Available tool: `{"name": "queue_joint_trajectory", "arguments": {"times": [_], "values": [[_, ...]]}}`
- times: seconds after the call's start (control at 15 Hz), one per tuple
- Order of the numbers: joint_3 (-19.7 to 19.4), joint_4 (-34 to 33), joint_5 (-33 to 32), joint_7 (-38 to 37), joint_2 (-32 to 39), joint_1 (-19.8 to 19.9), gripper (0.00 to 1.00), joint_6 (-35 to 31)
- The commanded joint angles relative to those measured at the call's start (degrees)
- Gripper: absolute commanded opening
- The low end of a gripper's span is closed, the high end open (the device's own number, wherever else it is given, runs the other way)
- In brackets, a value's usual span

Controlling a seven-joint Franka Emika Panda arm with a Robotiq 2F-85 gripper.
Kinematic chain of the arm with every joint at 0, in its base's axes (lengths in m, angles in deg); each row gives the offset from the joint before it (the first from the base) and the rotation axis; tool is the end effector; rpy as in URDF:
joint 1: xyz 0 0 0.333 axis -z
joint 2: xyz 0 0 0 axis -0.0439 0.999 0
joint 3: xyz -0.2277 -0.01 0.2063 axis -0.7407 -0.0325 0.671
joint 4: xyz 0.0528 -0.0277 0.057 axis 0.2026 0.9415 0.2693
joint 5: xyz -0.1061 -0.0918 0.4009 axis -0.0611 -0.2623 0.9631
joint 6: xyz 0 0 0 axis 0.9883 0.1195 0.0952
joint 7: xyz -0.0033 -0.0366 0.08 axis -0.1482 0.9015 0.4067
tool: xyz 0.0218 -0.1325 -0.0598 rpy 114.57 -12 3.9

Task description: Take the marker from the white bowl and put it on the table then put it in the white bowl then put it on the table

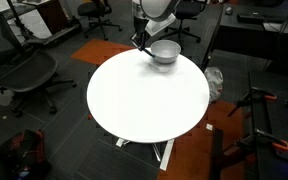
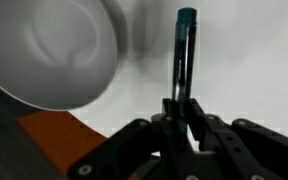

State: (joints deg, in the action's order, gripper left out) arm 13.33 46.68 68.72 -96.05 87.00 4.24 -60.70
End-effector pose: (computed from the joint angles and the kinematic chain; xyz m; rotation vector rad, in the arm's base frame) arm 0.7289 -0.1155 0.1801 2.9878 -0.5163 0.2743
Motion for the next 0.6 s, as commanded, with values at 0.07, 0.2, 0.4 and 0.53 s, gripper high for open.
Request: {"name": "queue_joint_trajectory", "arguments": {"times": [0.07, 0.2, 0.4, 0.53], "values": [[-3.9, 1.3, 1.0, -10.5, -1.9, -0.6, 0.05, 3.8], [-5.0, 0.5, 1.3, -14.1, -1.3, -0.3, 0.05, 5.4], [-5.8, -0.2, 2.7, -17.9, -0.8, 0.8, 0.05, 7.4], [-6.1, -0.3, 4.0, -19.3, -0.6, 1.9, 0.05, 8.3]]}}
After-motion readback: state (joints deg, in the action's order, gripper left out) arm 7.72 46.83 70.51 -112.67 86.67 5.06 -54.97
